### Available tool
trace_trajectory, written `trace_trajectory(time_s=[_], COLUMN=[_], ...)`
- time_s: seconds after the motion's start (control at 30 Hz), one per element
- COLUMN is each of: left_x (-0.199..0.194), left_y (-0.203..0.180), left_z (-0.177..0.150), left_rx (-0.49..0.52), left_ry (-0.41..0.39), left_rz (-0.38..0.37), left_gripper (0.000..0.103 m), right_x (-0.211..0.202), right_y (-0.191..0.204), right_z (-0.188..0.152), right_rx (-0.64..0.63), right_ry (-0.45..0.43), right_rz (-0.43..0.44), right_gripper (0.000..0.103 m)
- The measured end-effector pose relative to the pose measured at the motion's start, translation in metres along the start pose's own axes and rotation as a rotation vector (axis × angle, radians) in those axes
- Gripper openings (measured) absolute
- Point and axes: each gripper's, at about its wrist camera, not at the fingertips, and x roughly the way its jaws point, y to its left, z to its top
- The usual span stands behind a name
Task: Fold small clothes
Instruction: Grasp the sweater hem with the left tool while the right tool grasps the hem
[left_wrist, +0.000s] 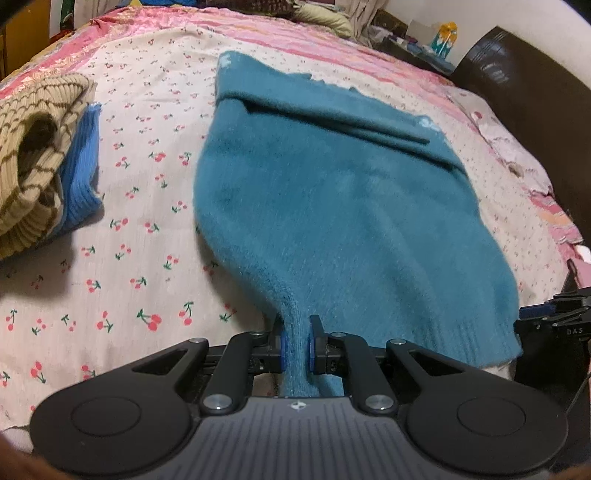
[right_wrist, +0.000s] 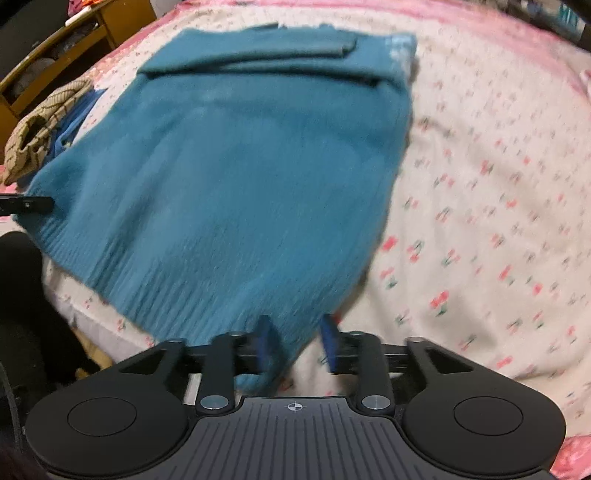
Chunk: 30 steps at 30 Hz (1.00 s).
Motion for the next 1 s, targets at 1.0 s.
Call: trace_trajectory(time_s=[1.0], left_x=[-0.010], left_y=[0.012], left_z=[0.140], left_rx=[-0.139], left_ry=[-0.303], left_rz=[-0.174], left_gripper=[0.016], right_x=[-0.062], right_y=[-0.052], right_z=[0.121], right_rx=[0.302], right_ry=[-0.481], right_rz=[0.256], right_gripper=[0.010])
